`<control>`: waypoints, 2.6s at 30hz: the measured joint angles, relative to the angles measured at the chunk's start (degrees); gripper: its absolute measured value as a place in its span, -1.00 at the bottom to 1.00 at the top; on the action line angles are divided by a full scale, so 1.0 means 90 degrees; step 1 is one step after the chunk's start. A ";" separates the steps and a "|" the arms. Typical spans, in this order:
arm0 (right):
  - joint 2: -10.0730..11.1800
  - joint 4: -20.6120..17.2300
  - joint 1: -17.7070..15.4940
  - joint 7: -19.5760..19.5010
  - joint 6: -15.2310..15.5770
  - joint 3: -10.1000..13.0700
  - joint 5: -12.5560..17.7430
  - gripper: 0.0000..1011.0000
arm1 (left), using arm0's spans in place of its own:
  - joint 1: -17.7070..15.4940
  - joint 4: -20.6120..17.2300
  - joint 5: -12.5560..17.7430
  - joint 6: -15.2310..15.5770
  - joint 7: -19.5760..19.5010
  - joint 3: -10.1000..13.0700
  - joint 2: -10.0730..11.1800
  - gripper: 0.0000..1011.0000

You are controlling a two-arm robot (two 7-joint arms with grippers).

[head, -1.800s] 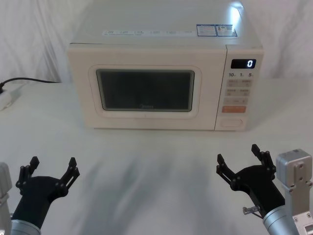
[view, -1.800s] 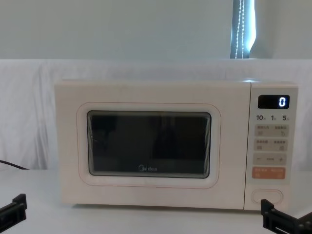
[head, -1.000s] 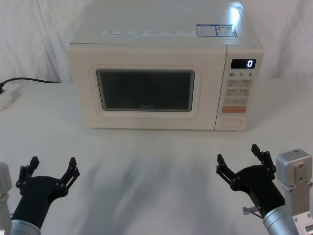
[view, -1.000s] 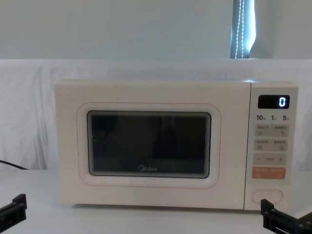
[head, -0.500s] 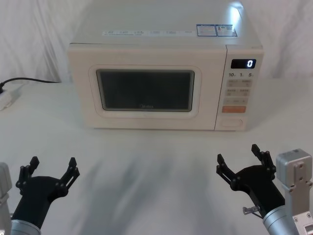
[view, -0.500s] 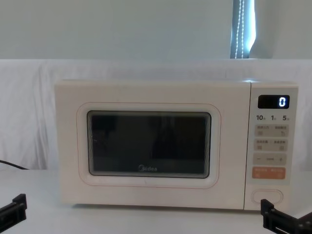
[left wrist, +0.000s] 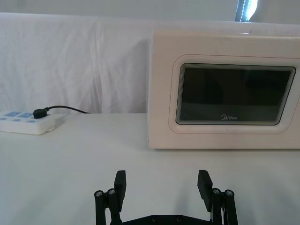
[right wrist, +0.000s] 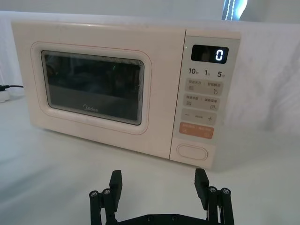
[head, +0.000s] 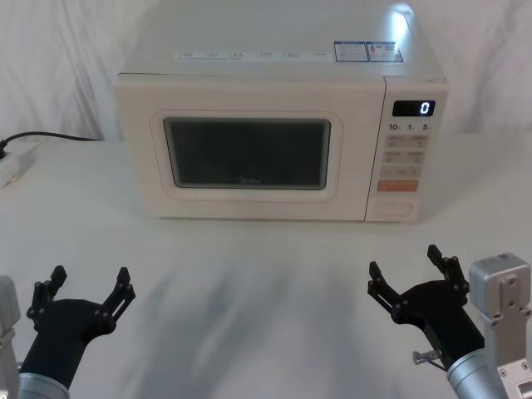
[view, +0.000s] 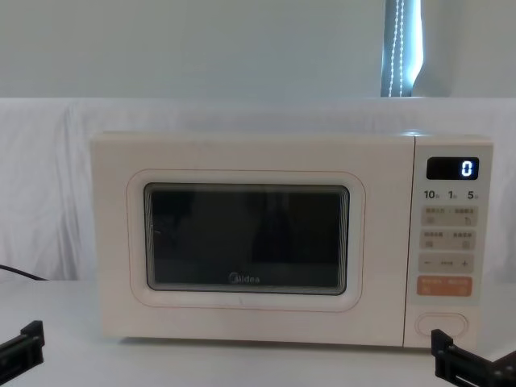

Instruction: Press the button to open the microwave door with one hand; close the microwave door with the other hand.

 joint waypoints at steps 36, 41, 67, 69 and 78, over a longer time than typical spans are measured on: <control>0.0000 0.0000 0.0000 0.0000 0.0000 0.0000 0.0000 -0.13 | 0.0000 0.0000 0.0000 0.0000 0.0000 0.0000 0.0000 0.98; 0.0000 0.0000 0.0000 0.0000 0.0000 0.0000 0.0000 -0.42 | 0.0000 0.0000 0.0000 0.0000 0.0000 0.0000 0.0000 0.98; 0.0000 0.0000 0.0000 0.0000 0.0000 0.0000 0.0000 -1.00 | 0.0000 0.0000 0.0000 0.0000 0.0000 0.0000 0.0000 0.98; 0.0000 0.0000 0.0000 0.0000 0.0000 0.0000 0.0000 -1.00 | 0.0000 0.0000 0.0000 0.0000 0.0000 0.0000 0.0000 0.98; -0.0073 -0.0020 -0.0005 0.0087 0.0040 0.0074 -0.0050 -1.00 | 0.0000 0.0000 0.0000 0.0000 0.0000 -0.0001 0.0000 0.98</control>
